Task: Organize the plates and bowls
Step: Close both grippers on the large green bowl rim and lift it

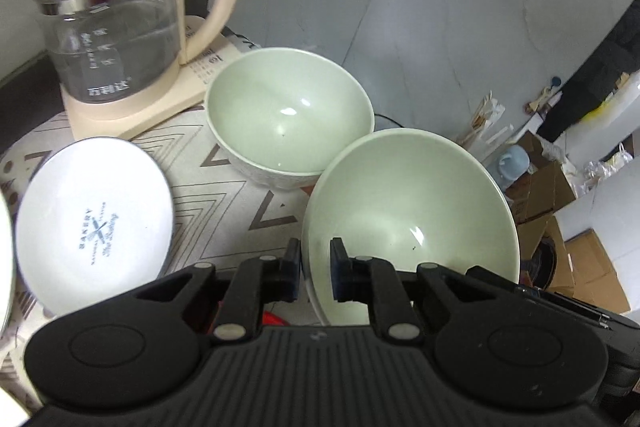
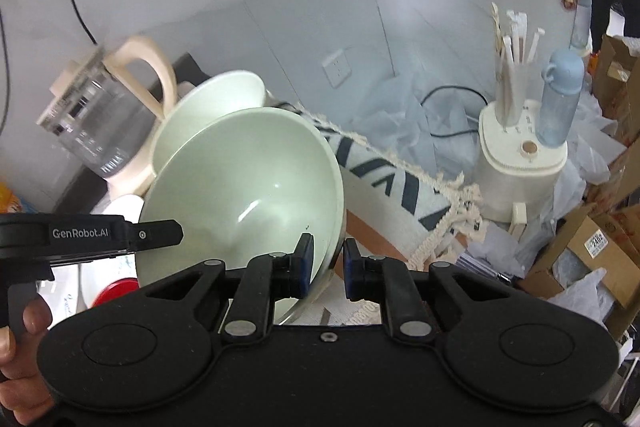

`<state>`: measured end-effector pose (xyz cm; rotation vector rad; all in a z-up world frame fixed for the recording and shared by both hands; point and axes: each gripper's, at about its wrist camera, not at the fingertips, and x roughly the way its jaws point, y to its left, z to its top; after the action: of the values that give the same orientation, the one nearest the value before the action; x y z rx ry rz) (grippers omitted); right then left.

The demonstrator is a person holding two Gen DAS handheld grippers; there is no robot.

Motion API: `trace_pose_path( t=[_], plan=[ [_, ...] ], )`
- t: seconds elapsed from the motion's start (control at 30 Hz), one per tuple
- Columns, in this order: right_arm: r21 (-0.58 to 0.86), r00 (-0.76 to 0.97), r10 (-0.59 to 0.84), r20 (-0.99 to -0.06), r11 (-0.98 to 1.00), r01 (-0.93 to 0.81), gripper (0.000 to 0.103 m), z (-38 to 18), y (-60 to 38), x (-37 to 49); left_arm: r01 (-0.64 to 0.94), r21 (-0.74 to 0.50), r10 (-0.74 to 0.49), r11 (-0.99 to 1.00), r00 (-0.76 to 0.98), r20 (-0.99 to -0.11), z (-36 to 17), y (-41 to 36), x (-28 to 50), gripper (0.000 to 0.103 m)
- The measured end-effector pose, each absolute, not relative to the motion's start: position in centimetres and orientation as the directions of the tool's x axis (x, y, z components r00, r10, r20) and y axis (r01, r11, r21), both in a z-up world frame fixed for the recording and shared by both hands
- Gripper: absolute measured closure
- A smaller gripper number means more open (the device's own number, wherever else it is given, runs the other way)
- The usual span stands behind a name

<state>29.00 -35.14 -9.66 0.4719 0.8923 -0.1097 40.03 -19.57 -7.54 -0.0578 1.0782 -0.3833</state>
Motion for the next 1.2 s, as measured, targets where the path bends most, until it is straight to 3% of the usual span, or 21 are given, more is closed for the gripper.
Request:
trace_pose_path(
  t=[0.73,1.2],
  plan=[
    [0.368,0.677,0.240,-0.696,0.928,0.049,0.088,-5.1,-32.7,26.9,0.086,-0.190,-0.205,0.978,0.563,-0.800,-2.4,-14.7,32.9,0.090],
    [0.383,0.647,0.342,-0.681,0.920,-0.083,0.088,-4.7,-28.9,26.6,-0.053,-0.163,-0.103,0.985,0.578,-0.809,-2.5,-10.4,29.5,0.090]
  ],
)
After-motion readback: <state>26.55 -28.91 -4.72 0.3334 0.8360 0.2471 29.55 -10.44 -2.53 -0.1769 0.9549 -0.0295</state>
